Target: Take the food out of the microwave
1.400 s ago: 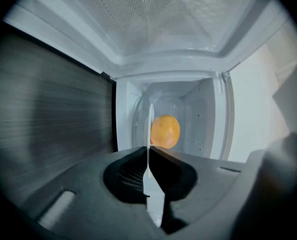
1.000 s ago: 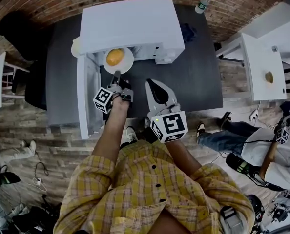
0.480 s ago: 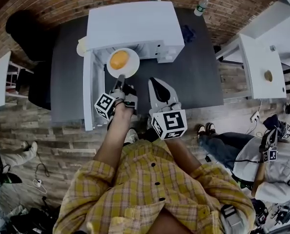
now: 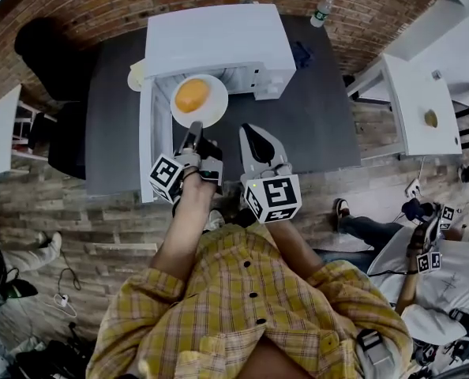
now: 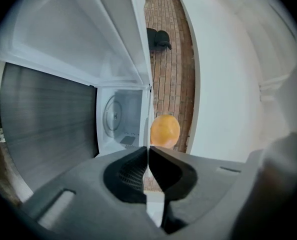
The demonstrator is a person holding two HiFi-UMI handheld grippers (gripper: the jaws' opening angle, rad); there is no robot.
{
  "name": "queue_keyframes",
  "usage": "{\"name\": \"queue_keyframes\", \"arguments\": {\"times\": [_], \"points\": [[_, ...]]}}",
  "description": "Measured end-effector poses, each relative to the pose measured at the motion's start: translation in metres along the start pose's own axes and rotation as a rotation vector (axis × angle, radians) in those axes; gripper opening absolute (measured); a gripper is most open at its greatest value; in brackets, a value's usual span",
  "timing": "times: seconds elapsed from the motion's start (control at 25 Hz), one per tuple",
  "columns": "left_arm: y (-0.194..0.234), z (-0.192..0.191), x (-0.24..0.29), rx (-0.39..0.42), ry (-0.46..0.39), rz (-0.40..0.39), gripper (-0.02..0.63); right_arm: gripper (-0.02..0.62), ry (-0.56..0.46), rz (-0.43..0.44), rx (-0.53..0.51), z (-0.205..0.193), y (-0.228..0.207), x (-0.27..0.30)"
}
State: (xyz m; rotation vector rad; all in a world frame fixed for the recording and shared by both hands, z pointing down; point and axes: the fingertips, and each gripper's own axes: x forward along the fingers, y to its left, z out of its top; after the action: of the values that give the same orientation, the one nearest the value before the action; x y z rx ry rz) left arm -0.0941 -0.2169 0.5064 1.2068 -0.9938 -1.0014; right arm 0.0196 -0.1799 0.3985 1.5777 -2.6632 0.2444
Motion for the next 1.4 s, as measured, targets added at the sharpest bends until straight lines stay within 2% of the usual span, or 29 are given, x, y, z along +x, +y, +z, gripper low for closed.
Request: {"name": "queue_keyframes", "arguments": {"times": [0.52,0.8,1.4], "points": [[-0.056,-0.016,-0.018,-0.048,0.015,-0.078,0.011,0.002,-0.024,0.015,-0.017,0.014,0.007,0.002],[-0.083,-0.025,-0.026,-0.034,0.024,-0.125,0.011,0.001,-0.036,0.015,-0.026,0.019,0.005,0.0],[-0.097,-0.031,-0.032,-0.039,0.036,-0.15,0.011,0.0,-0.054,0.014,-0.037,0.026,0.004,-0.001]]}}
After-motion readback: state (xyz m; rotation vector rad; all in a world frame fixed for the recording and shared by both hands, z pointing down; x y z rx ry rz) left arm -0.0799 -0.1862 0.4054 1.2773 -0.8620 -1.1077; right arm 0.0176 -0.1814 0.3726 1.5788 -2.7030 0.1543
